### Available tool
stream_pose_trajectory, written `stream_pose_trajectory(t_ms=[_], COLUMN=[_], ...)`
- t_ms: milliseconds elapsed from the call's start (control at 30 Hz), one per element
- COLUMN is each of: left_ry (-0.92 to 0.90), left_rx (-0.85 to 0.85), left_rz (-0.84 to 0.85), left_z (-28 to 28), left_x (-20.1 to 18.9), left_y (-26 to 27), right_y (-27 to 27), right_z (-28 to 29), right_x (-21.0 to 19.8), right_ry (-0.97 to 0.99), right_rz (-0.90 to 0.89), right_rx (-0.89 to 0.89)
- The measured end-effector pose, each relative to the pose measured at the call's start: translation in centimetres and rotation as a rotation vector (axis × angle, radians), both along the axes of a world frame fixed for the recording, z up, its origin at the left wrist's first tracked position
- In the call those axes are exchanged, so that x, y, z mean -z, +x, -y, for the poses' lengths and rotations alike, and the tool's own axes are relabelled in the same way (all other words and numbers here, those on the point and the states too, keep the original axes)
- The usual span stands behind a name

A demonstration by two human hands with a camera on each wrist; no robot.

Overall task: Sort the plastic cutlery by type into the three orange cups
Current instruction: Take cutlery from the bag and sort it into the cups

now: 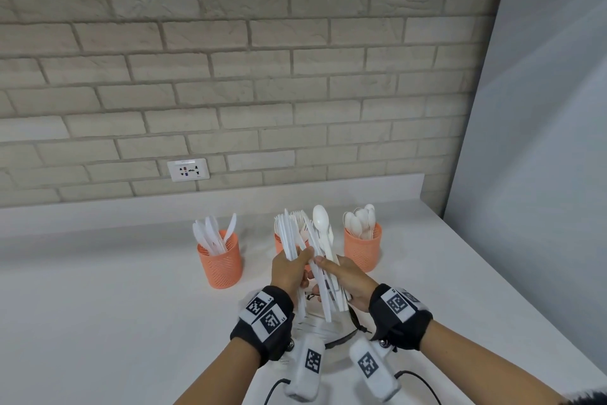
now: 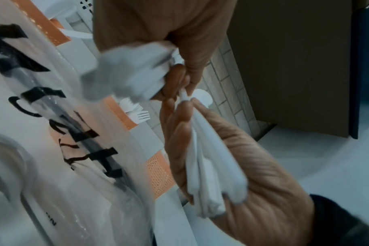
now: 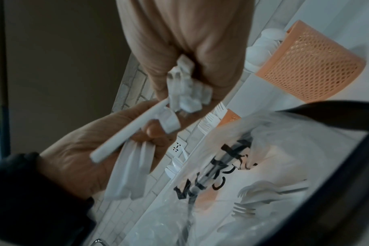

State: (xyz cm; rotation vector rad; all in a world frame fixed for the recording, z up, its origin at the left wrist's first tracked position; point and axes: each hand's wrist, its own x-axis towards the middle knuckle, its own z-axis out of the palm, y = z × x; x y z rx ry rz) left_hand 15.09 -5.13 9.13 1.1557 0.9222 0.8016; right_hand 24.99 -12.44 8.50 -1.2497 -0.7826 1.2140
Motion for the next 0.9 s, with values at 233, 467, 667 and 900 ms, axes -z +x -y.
stream_pose_trajectory(t_ms=[233,467,667,900], left_ry=[0.057,0.168,0.274,0.176], left_rx=[0.034,0.020,-0.109,-0.176], left_rz=[-0.050,-0.147,-0.167,-0.100], left_z=[0.0,-0.5,-0.6,-1.0], left_x=[0.5,0.7,0.9,0.8], left_y=[0.2,0.1,0.1,-0.6], right_y=[0.1,0.0,-0.2,0.1], right_z=[-0.1,-0.2,-0.6,-0.5], right_x=[-0.3,-0.4,-0.4,-0.2], right_ry=[0.047,0.041,0.005,-0.051], right_rz=[0.027,0.047,0.060,0.041], right_rx=[-0.015,-0.018,-0.003,0.042])
